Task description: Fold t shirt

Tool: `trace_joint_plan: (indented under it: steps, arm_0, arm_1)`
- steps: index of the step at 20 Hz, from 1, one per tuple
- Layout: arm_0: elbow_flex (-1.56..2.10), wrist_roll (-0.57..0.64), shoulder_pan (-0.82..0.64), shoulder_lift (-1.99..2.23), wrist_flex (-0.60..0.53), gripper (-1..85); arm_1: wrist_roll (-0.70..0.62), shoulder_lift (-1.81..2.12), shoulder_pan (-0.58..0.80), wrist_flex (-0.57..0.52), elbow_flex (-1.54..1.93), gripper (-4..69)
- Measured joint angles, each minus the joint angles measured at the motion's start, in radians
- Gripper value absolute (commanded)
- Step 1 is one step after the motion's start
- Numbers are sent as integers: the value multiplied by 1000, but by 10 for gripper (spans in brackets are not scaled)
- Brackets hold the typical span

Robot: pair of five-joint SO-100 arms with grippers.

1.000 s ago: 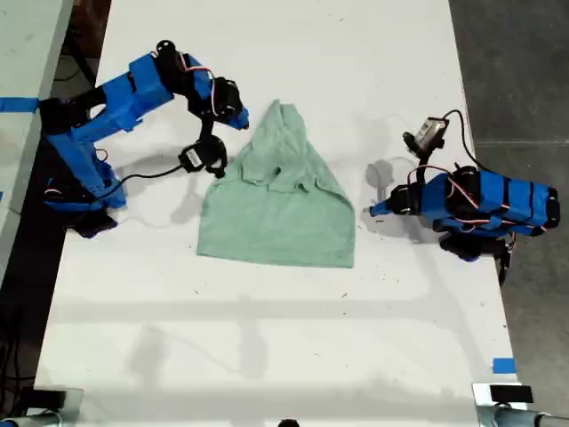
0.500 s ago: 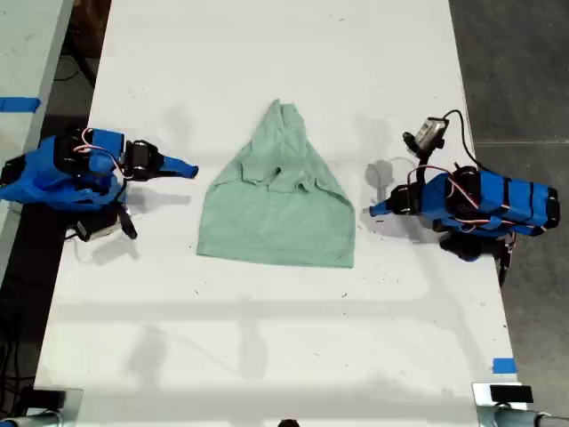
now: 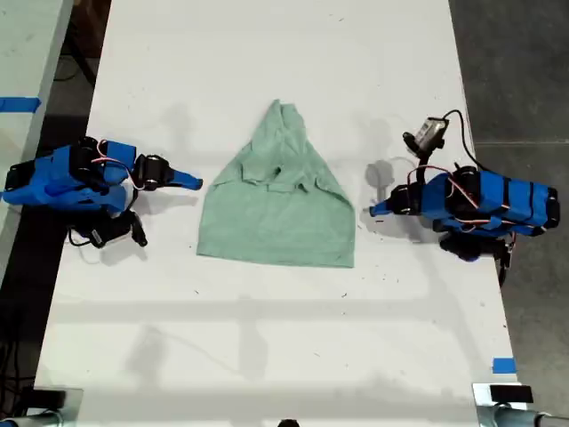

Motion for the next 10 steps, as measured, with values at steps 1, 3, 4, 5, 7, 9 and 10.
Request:
trace_joint_plan:
  steps: [1, 3, 4, 5, 7, 9, 10]
  arm_0:
    - [0, 0, 0, 0, 2, -1]
    - [0, 0, 0, 0, 2, -1]
    - [0, 0, 0, 0, 2, -1]
    - [0, 0, 0, 0, 2, -1]
    - [0, 0, 0, 0, 2, -1]
    - [0, 0, 0, 0, 2, -1]
    - [2, 0, -5, 0, 2, -1]
  arm_1:
    - [0, 0, 0, 0, 0, 8]
    - [-17, 0, 17, 0, 0, 8]
    - [-17, 0, 23, 0, 0, 8]
    - [-17, 0, 23, 0, 0, 8]
    - [-17, 0, 20, 0, 0, 8]
    - [-17, 0, 20, 0, 0, 8]
    - [-17, 0, 20, 0, 0, 8]
